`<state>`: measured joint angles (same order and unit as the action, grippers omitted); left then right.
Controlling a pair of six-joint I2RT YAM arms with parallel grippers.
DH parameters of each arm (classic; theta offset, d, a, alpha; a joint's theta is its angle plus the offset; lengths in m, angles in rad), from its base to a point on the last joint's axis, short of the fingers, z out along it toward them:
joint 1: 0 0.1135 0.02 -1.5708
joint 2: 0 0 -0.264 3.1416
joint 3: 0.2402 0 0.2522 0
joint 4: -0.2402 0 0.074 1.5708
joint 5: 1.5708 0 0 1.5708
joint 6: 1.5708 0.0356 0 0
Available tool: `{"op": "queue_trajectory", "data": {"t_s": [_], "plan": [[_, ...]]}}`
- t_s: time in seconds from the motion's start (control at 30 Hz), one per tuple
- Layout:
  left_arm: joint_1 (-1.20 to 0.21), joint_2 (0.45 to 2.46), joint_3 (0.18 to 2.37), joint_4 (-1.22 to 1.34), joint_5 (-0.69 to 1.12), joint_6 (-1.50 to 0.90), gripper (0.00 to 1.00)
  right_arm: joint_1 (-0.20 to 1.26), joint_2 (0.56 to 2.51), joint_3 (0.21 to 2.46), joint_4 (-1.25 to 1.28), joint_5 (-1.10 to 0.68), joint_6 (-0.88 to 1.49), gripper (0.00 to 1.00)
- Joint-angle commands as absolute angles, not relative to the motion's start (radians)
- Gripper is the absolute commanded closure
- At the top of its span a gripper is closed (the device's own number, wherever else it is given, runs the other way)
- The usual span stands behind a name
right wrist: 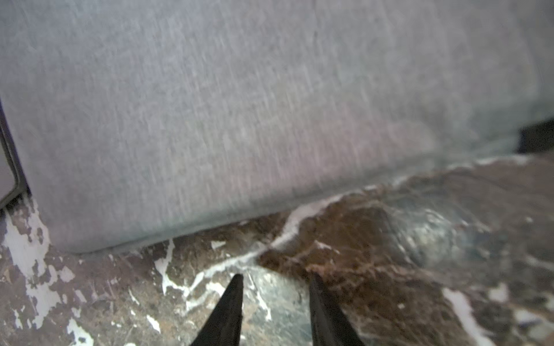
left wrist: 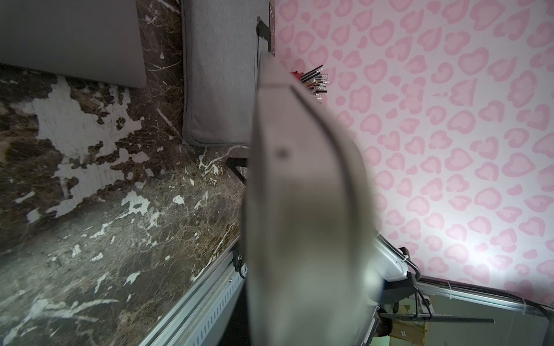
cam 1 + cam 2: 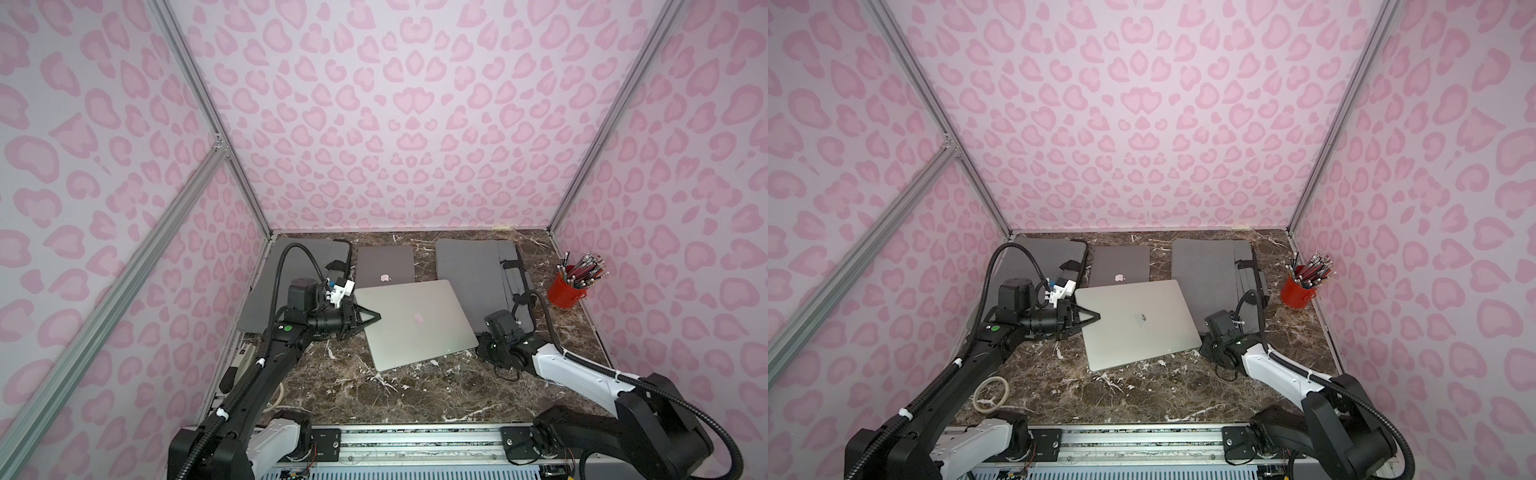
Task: Open the zippered laptop bag and take out the laptop
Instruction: Move the zippered laptop bag to the center of the board.
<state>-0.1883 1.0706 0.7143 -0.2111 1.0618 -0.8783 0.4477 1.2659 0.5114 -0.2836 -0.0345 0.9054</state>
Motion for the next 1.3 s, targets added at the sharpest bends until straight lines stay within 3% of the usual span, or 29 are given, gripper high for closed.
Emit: {"op": "queue_trajectory", "data": {"t_s": [0.0,0.53,1.27], "plan": [[-0.187,1.068,0.71,-0.149,1.151,-0.84,0.98,0.429,1.321,0.552,-0.238,0.017,0.873,0.61],[-0.233,1.149,0.617,-0.001,1.114,-0.851,0.98,0.301,1.543,0.729,-0.118,0.054,0.705,0.6],[-0.39,1.362,0.57,0.266,1.099,-0.878,0.99,0.229,1.508,0.688,-0.1,0.069,0.669,0.55]]}}
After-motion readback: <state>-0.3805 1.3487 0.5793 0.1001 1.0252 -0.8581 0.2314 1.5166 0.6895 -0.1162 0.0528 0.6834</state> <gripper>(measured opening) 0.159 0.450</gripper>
